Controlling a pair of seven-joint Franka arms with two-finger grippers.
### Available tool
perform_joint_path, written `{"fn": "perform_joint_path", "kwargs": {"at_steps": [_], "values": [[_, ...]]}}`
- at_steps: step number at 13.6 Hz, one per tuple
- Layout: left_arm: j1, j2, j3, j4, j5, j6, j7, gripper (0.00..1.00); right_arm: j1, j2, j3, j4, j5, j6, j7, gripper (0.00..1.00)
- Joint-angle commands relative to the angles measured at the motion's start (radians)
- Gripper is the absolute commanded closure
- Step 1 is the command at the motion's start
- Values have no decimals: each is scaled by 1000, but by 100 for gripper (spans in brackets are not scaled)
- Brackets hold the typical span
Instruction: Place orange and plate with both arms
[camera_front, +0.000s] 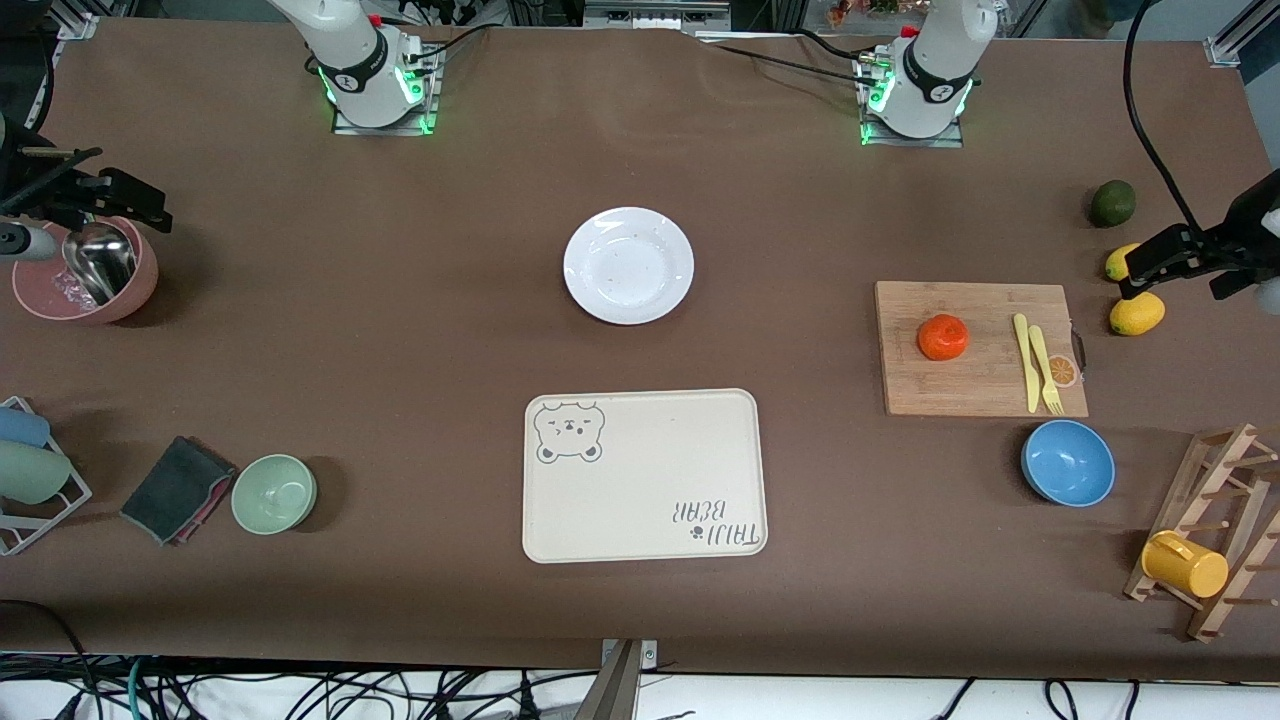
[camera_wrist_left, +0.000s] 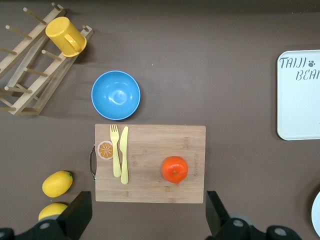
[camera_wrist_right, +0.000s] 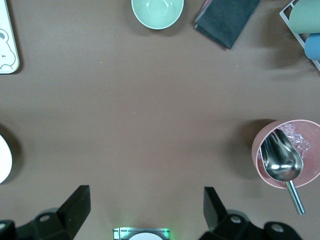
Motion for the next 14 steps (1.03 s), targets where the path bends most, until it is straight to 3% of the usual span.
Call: {"fn": "perform_joint_path", "kwargs": {"at_steps": [1,6,14], "values": [[4,11,-3,23,8,-2,3,0,-3,6,3,20,16,-17,0,0],[0,14,-7,17,5,-2,15,0,-3,6,0,20,16,-17,0,0],[-31,152,-20,11,24,-23,88,0,-3,6,0,20,16,-17,1,0]]}}
